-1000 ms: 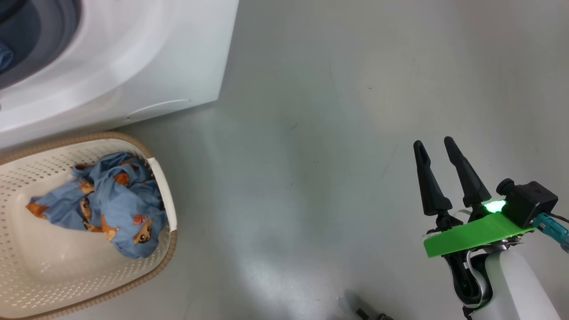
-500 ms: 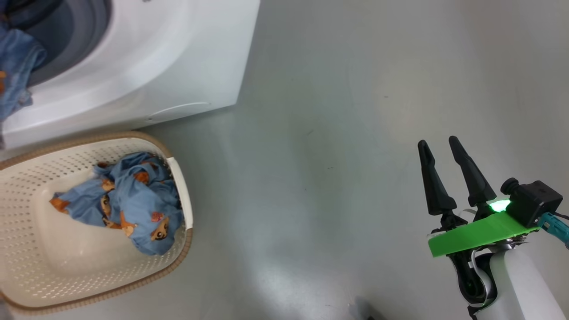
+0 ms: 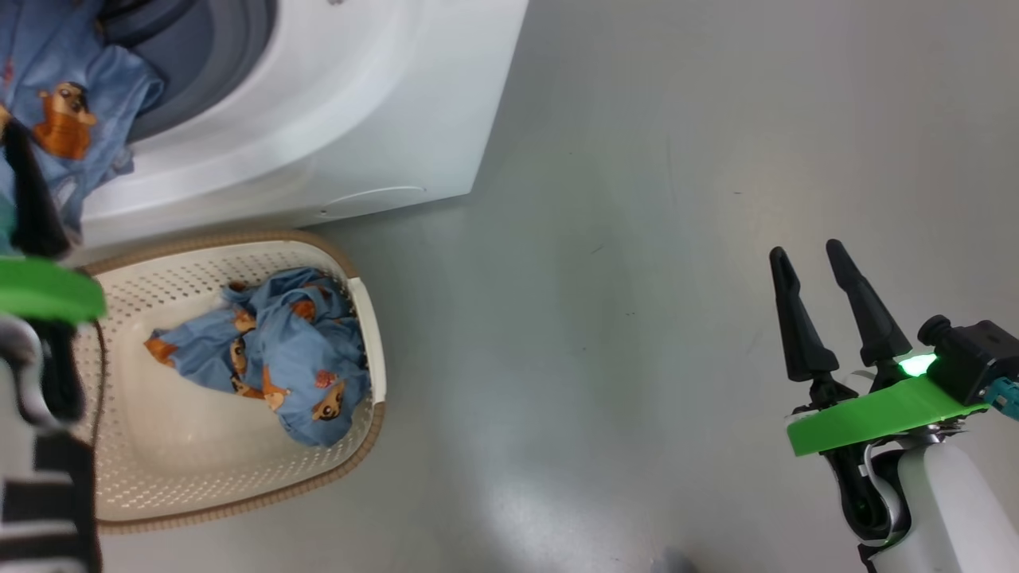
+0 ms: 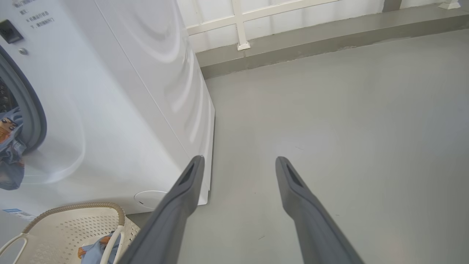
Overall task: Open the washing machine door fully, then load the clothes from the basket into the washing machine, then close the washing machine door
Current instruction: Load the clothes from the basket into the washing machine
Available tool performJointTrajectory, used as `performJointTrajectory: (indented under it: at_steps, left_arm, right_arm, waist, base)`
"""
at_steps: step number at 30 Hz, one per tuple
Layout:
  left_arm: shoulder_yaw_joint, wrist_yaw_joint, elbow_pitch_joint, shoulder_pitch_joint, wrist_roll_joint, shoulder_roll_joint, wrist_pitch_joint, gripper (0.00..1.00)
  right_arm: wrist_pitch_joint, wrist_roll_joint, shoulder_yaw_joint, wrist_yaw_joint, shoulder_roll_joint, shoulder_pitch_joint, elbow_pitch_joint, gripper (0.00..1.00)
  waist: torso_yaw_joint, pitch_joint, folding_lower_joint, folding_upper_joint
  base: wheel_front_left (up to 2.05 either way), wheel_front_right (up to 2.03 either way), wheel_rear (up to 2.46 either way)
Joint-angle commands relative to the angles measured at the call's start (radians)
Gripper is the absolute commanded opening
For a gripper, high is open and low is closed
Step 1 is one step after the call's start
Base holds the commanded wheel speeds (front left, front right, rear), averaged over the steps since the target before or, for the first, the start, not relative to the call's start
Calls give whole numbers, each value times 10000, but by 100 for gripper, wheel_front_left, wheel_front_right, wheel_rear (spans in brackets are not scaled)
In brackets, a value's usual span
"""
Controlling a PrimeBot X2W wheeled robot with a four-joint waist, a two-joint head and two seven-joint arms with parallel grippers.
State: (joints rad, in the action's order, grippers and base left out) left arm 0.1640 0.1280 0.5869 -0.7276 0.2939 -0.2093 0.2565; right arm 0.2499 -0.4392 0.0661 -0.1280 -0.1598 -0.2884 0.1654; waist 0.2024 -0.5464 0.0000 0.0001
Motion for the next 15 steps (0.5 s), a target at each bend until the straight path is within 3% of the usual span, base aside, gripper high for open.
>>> performJointTrajectory:
  at_steps: [1, 15]
  left_arm:
    - [199, 25, -515, 652, -56, -287, 53, 100]
    - [756, 26, -3358, 4091, -101, 526, 53, 100]
  right_arm:
    - [118, 99, 121, -27, -179, 110, -255, 100]
    - [118, 104, -55, -27, -445, 257, -275, 100]
  waist:
    - [-116, 24, 0, -1]
    - [-357, 146, 0, -1]
  base:
    - [0, 0, 0]
    - [0, 0, 0]
